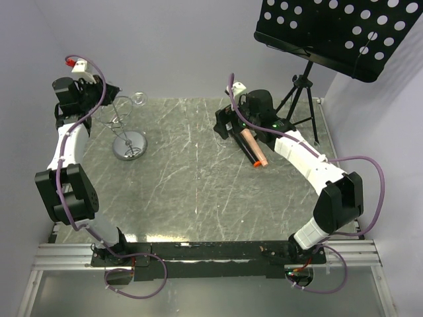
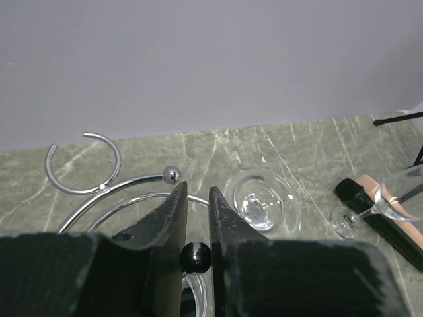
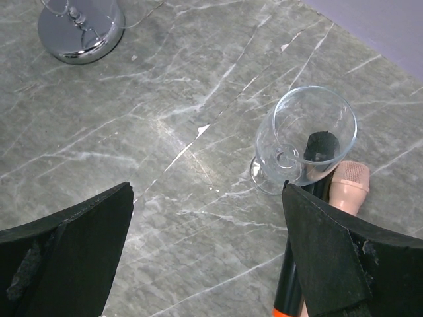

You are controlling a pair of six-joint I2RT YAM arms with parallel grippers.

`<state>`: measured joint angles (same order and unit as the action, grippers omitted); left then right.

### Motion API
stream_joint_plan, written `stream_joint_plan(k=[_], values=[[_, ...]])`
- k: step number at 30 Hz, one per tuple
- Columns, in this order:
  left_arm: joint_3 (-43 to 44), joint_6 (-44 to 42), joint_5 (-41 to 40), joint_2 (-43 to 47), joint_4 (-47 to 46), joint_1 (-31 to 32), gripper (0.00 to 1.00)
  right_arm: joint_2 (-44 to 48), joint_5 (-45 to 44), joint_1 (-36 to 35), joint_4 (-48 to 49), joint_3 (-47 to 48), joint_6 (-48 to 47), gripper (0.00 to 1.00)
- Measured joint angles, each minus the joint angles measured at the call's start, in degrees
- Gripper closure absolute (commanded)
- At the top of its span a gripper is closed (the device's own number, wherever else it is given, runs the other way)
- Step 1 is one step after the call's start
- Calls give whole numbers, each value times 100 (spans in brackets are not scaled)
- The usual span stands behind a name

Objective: Take the wine glass off the wine glass rack

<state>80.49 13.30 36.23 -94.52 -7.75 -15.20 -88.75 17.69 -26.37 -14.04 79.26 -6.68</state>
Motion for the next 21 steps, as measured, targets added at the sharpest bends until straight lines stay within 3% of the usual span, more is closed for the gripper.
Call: stream_joint_plan(k=[21], values=[[-249, 354, 0, 780, 839, 540, 99, -24, 190, 0, 81, -87, 170, 0]])
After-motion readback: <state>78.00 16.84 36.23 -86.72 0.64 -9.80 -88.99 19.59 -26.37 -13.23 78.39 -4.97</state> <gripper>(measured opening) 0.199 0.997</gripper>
